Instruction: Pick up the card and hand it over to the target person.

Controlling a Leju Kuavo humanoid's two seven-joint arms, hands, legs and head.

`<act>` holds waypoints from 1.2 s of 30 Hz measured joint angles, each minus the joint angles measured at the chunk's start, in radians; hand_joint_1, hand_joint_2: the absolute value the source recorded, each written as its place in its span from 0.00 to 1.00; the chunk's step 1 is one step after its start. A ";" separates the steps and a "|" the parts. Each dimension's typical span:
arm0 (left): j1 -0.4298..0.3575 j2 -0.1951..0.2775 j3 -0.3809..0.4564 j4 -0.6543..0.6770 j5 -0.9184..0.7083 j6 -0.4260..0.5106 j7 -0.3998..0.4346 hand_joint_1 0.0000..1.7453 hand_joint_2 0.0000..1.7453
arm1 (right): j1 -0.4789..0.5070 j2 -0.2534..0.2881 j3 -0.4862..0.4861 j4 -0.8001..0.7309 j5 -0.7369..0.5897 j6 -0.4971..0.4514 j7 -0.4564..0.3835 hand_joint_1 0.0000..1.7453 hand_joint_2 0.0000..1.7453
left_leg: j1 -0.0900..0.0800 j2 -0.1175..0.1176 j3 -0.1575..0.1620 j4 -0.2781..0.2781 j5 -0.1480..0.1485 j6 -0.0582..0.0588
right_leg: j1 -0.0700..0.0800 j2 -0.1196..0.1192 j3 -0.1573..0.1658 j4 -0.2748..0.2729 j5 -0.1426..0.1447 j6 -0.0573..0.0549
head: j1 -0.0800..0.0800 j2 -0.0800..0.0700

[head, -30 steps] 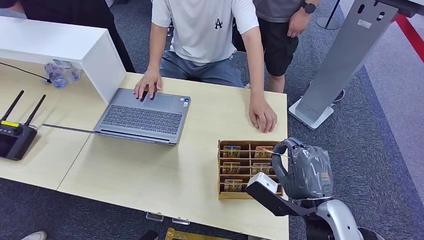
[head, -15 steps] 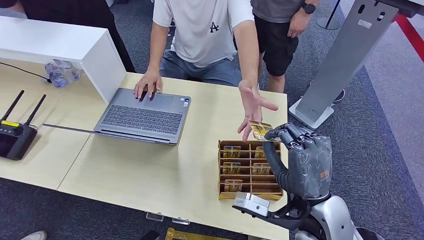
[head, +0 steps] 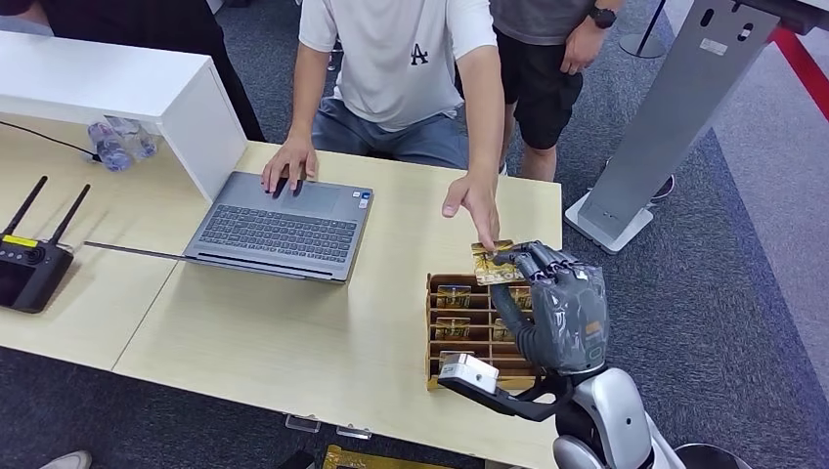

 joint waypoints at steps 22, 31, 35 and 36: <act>0.002 -0.002 0.005 0.000 0.006 0.078 -0.019 0.00 0.00 | 0.218 -0.047 -0.227 -0.049 -0.762 0.072 -0.165 0.00 1.00 | 0.000 -0.004 -0.002 0.001 0.000 0.000 | 0.000 -0.005 -0.001 0.000 -0.001 0.001 | 0.000 0.000; 0.002 -0.004 0.003 -0.001 0.009 0.079 -0.019 0.00 0.00 | 0.278 -0.096 -0.331 -0.136 -0.797 0.125 -0.071 0.00 1.00 | -0.001 -0.005 -0.003 0.002 0.000 0.000 | -0.001 -0.005 -0.002 0.001 -0.002 0.000 | 0.000 0.000; 0.002 -0.005 -0.003 -0.001 0.004 0.082 -0.013 0.00 0.00 | 0.309 -0.117 -0.374 -0.159 -0.830 0.137 -0.071 0.00 1.00 | -0.001 -0.005 -0.003 0.002 0.000 0.000 | -0.001 -0.005 -0.002 0.001 -0.001 0.000 | 0.000 0.000; 0.002 -0.005 -0.005 -0.001 0.001 0.083 -0.011 0.00 0.00 | 0.320 -0.122 -0.388 -0.170 -0.851 0.149 -0.071 0.00 1.00 | -0.001 -0.005 -0.003 0.002 0.000 0.000 | -0.001 -0.005 -0.002 0.001 -0.001 0.000 | 0.000 0.000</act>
